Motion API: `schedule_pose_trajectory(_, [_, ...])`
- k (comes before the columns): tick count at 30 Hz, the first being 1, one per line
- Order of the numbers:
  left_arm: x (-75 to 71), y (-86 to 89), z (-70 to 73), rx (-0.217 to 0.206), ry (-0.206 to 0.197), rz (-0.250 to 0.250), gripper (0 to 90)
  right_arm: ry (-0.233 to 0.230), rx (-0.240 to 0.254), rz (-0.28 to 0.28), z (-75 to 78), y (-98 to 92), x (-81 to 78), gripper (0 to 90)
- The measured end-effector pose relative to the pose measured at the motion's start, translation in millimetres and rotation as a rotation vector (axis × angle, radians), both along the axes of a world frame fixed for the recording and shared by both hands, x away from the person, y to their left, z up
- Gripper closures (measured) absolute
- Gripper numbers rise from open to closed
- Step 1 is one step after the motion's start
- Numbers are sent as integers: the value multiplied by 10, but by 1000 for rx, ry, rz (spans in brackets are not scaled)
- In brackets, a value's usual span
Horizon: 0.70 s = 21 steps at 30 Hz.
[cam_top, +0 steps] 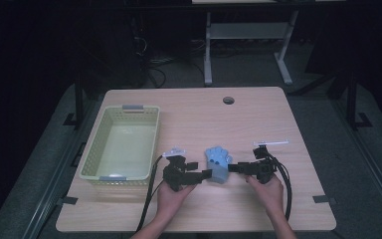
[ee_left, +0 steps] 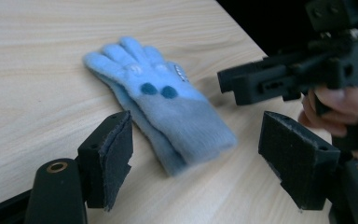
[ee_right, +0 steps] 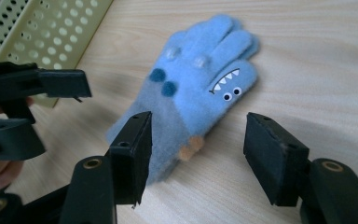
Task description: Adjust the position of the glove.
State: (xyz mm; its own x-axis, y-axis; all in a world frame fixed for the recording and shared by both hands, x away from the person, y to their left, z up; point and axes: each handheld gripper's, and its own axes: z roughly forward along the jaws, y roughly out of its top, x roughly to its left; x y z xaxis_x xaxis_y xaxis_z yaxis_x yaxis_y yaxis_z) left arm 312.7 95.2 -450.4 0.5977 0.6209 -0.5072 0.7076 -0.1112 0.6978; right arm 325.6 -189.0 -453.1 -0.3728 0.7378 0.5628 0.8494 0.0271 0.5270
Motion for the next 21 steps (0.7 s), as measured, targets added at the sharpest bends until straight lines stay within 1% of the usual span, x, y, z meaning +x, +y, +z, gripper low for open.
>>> schedule_pose_trajectory(1, [22,-14,-9,1,13,1,257,12,28,-3,-28,0,-5,439])
schedule_pose_trajectory(2, [55,-36,-24,1,34,8,257,18,36,-6,-43,3,-9,441])
schedule_pose_trajectory(4, [102,-63,-46,-9,65,25,258,21,39,-6,-86,14,-12,451])
schedule_pose_trajectory(5, [124,-74,-60,-14,83,38,259,31,39,-9,-95,18,-15,451])
schedule_pose_trajectory(6, [148,-81,-78,-33,111,41,263,26,38,-9,-112,25,-11,451])
schedule_pose_trajectory(7, [174,-90,-101,-61,154,42,283,35,38,-9,-121,34,-9,451])
schedule_pose_trajectory(8, [185,-99,-114,-68,170,46,295,30,37,-3,-136,36,-5,452])
schedule_pose_trajectory(9, [199,-110,-127,-67,183,48,295,27,37,-4,-141,38,-5,457])
schedule_pose_trajectory(11, [223,-120,-153,-51,194,51,303,27,44,-2,-148,35,-5,462])
schedule_pose_trajectory(13, [247,-114,-183,-52,217,56,320,40,55,-12,-150,28,-10,464])
schedule_pose_trajectory(15, [273,-102,-208,-51,235,59,333,42,60,-11,-162,26,-10,469])
schedule_pose_trajectory(16, [291,-93,-226,-60,250,59,353,46,59,-11,-167,32,-11,473])
schedule_pose_trajectory(18, [316,-78,-249,-68,281,63,377,51,75,-7,-176,45,-11,482])
schedule_pose_trajectory(20, [333,-65,-269,-86,299,61,393,57,83,-5,-183,62,-10,487])
schedule_pose_trajectory(21, [337,-65,-271,-88,302,63,397,59,84,-5,-188,65,-7,488])
